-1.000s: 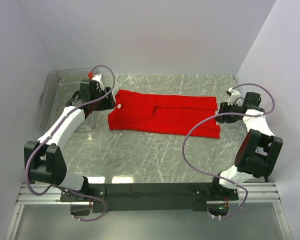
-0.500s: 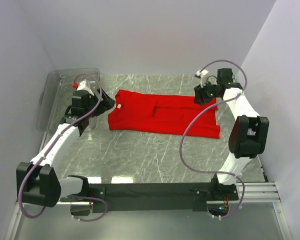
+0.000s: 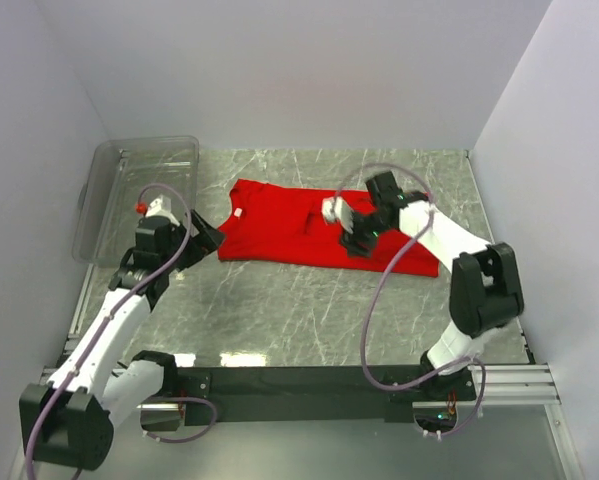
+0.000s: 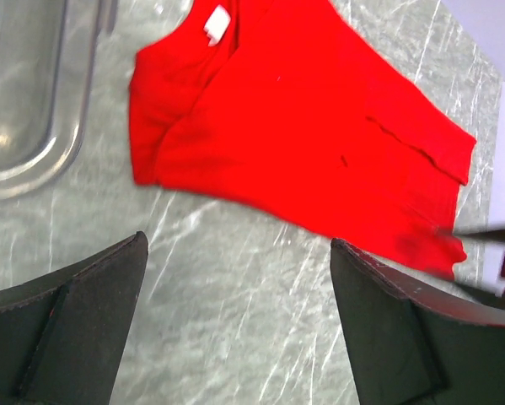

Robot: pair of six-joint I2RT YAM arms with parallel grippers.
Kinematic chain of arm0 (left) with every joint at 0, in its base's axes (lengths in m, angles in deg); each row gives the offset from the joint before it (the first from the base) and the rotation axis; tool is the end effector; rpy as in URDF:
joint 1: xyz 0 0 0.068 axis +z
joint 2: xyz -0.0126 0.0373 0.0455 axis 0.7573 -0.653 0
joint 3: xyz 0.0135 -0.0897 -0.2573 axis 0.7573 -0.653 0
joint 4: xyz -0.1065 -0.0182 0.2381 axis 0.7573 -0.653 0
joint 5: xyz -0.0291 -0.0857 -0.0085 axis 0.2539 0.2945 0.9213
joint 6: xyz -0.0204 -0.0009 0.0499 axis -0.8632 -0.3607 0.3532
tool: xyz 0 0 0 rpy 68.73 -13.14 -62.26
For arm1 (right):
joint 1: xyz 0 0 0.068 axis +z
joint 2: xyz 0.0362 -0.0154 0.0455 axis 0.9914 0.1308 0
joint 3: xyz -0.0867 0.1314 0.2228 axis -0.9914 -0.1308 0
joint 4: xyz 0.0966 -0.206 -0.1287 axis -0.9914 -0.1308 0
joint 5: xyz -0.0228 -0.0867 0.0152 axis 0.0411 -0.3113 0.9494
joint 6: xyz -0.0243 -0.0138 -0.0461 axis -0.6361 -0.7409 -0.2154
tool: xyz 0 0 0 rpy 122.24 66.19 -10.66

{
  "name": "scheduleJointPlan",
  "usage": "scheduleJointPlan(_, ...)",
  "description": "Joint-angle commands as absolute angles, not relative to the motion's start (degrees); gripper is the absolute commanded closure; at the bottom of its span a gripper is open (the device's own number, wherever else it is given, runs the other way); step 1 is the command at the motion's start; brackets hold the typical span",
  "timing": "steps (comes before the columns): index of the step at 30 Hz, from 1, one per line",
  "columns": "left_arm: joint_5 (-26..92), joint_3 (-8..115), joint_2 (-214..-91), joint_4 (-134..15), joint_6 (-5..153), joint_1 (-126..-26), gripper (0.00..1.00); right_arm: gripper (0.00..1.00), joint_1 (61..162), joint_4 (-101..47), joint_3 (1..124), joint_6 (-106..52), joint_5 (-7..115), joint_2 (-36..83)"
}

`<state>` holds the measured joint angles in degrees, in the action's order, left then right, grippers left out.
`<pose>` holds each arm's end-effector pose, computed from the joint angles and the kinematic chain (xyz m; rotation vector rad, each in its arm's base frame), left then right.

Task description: Fold and stack the t-shirts

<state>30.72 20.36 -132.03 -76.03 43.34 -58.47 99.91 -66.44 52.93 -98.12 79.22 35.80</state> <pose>0.2112 -0.0382 0.2635 -0.5605 2.0963 -0.6432 0.2998 0.1142 0.2218 -1.7594 1.8168 0.4785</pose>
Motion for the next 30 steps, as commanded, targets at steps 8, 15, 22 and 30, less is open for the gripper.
scheduleJointPlan(8, 26.8, 17.1, -122.8, -80.7, 39.3, -58.2, 0.06, 0.42, 106.6, -71.1, 118.7, -52.6, 78.3, 75.3)
scheduleJointPlan(15, 27.2, 15.1, -119.4, -81.6, 35.7, -58.1, 0.07, 0.29, 108.5, -60.0, 118.5, -43.9, 66.8, 78.9)
scheduleJointPlan(22, 26.4, 13.0, -117.9, -81.6, 31.6, -58.1, 0.07, 0.29, 108.5, -58.9, 123.4, -41.6, 60.2, 83.9)
scheduleJointPlan(30, 27.0, 11.6, -126.2, -76.6, 25.1, -58.1, 0.15, 0.23, 107.5, -56.9, 117.0, -52.3, 66.4, 80.7)
